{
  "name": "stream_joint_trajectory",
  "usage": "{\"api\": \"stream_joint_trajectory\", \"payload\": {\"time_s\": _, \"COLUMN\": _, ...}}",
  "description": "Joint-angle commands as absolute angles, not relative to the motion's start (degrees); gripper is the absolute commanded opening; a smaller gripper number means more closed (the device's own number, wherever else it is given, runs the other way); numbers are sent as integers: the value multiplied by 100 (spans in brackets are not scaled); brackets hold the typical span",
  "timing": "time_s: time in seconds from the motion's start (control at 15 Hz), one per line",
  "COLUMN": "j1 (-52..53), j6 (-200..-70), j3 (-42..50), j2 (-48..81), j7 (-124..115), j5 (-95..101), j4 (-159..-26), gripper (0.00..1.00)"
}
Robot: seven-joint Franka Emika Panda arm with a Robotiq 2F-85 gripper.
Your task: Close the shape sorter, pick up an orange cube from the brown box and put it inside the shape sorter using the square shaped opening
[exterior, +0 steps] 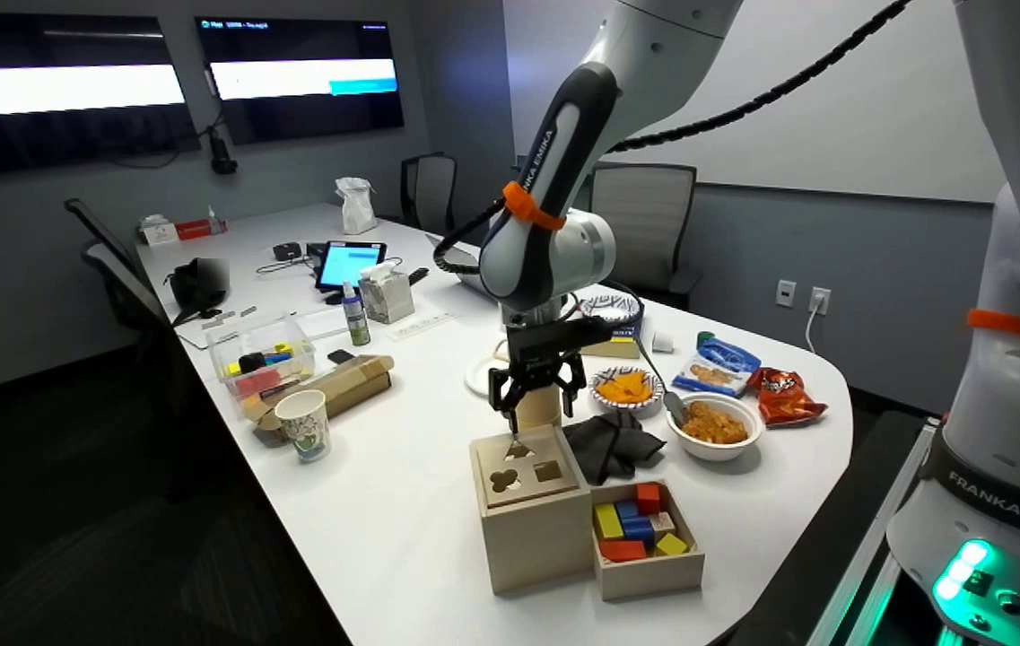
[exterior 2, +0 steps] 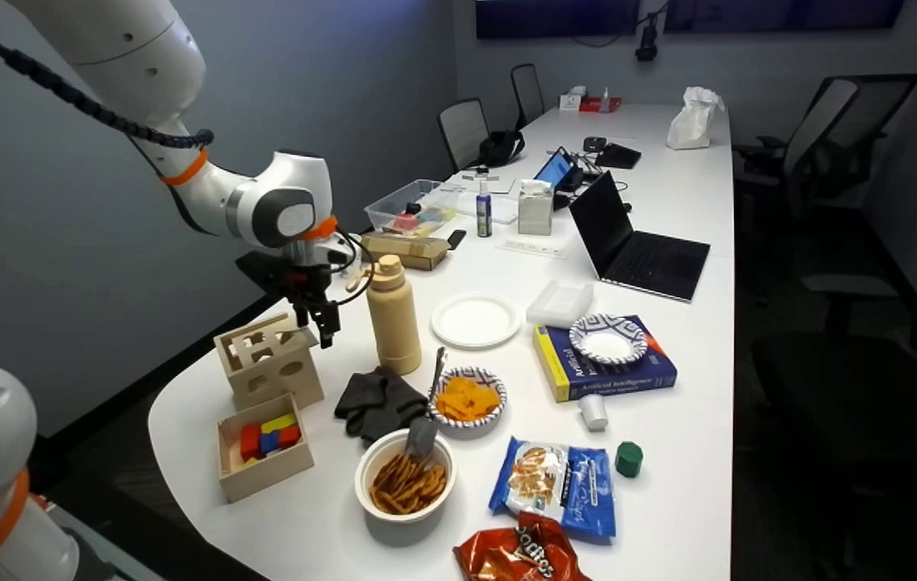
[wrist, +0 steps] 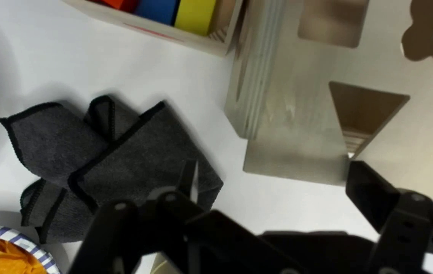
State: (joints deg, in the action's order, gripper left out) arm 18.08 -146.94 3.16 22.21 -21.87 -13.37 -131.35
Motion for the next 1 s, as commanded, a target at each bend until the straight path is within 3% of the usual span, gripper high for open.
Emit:
{"api": "stream_joint_trajectory", "payload": {"time_s": 0.0, "j1": 1427, "j6": -14181, "j3": -30, "j2": 1999, "j7": -2195, "j5": -1251, "j4": -13169, "gripper": 100}}
{"api": "stream_joint_trajectory", "payload": {"time_s": 0.53, "j1": 1217, "j6": -14304, "j3": -241, "j2": 1733, "j7": -2248, "j5": -1277, "j4": -13344, "gripper": 100}}
{"api": "stream_joint_trajectory", "payload": {"time_s": 0.93, "j1": 1074, "j6": -14550, "j3": -237, "j2": 902, "j7": -2475, "j5": -1518, "j4": -14316, "gripper": 100}}
